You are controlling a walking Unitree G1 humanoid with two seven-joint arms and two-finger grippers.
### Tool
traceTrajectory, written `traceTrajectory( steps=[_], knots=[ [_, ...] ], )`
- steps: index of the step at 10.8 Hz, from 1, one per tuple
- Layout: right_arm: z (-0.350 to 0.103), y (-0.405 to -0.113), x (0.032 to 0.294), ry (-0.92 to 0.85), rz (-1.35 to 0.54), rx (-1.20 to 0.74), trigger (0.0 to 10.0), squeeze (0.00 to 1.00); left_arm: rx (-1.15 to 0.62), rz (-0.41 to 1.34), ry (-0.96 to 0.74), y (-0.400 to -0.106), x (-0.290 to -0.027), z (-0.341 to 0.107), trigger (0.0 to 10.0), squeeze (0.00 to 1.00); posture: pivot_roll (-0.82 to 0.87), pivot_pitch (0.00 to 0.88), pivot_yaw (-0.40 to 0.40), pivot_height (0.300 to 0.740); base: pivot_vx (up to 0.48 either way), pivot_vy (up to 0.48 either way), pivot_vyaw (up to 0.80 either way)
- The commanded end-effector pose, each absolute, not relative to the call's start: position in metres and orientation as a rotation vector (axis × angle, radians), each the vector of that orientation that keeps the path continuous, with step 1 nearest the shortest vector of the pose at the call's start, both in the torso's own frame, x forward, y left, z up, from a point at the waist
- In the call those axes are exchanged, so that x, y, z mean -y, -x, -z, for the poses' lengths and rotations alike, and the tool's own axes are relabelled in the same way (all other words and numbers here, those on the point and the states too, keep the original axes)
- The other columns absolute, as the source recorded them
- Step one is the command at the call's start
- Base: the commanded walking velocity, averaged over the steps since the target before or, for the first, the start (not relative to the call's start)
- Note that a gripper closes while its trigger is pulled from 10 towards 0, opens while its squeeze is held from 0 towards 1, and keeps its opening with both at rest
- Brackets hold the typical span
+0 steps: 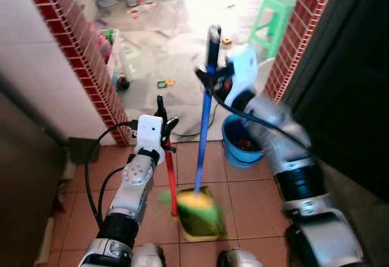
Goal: Sweep floor
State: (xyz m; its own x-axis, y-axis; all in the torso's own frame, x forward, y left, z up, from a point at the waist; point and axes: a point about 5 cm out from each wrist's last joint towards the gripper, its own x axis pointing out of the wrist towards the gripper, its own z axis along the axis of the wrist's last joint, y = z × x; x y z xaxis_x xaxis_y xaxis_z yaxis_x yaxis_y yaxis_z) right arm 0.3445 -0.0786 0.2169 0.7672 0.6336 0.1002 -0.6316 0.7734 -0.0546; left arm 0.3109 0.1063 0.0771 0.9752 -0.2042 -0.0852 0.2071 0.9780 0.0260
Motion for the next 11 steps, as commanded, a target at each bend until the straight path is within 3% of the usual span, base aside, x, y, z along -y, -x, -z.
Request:
traceTrajectory(
  steps=[1, 6, 11],
  knots=[
    [-0.236, -0.341, 0.079, 0.080, -0.730, 0.204, 10.0, 0.00, -0.050, 0.199, -0.054, -0.316, -0.102, -0.085, 10.0, 0.00, -0.07, 0.065, -0.002, 0.740, 0.000, 0.000, 0.00],
    [-0.210, -0.348, 0.106, 0.106, -0.607, 0.138, 10.0, 0.00, -0.024, 0.170, -0.045, -0.314, -0.095, -0.088, 10.0, 0.00, -0.08, 0.075, -0.061, 0.740, 0.000, 0.000, 0.00],
    [-0.189, -0.351, 0.119, 0.101, -0.463, 0.115, 10.0, 0.00, -0.021, 0.102, -0.060, -0.315, -0.102, -0.091, 10.0, 0.00, -0.07, 0.076, -0.059, 0.740, 0.000, 0.000, 0.00]
  ],
)
